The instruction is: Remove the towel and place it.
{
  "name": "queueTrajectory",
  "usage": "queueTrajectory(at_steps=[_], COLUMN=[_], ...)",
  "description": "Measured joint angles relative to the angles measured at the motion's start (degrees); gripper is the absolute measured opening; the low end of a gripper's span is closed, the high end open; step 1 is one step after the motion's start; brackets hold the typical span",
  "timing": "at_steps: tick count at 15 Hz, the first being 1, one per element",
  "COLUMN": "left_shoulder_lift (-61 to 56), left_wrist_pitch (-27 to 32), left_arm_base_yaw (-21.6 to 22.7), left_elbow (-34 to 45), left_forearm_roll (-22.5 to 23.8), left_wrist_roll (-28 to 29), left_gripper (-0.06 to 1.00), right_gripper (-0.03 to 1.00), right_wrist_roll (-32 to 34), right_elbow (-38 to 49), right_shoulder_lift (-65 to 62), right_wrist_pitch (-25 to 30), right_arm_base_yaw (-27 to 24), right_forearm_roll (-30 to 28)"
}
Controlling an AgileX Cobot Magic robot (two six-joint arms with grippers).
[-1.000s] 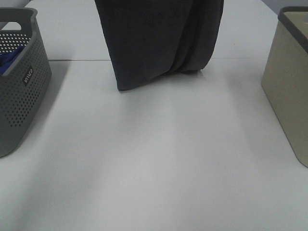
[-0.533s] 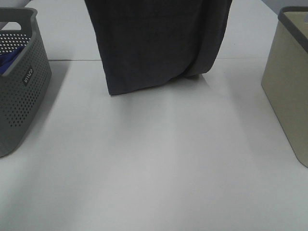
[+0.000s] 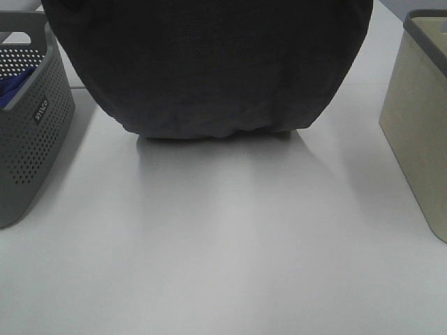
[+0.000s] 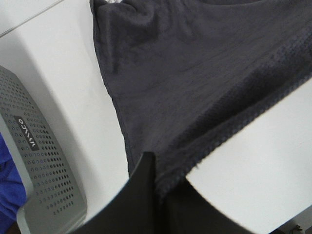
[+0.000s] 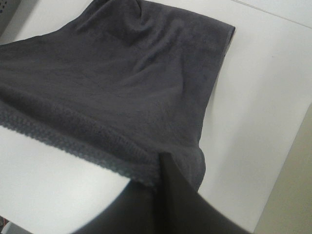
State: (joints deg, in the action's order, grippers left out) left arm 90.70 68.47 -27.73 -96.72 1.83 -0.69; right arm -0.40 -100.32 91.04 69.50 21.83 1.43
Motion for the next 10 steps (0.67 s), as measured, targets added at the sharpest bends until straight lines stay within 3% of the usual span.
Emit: queueTrajectory(at_steps=[4,10], left_shoulder_lift=[-1.38,-1.38], left_wrist_pitch=[-0.06,0.0], left_arm_base_yaw=[0.0,0.0], left_elbow=[3.21,3.21], left_forearm_roll=[-4.76,-2.98], left_wrist_roll=[-1.55,-1.89], left_gripper=[0.0,0.0], right_gripper=[0.02,0.02], right_wrist_roll=[0.86,0.86], right_elbow=[5.5,7.79], right_shoulder_lift=[-5.5,-6.13], right_wrist_pitch=[-0.06,-0.17], right_arm_base_yaw=[0.29,0.29], right_forearm_roll=[0.92,2.06])
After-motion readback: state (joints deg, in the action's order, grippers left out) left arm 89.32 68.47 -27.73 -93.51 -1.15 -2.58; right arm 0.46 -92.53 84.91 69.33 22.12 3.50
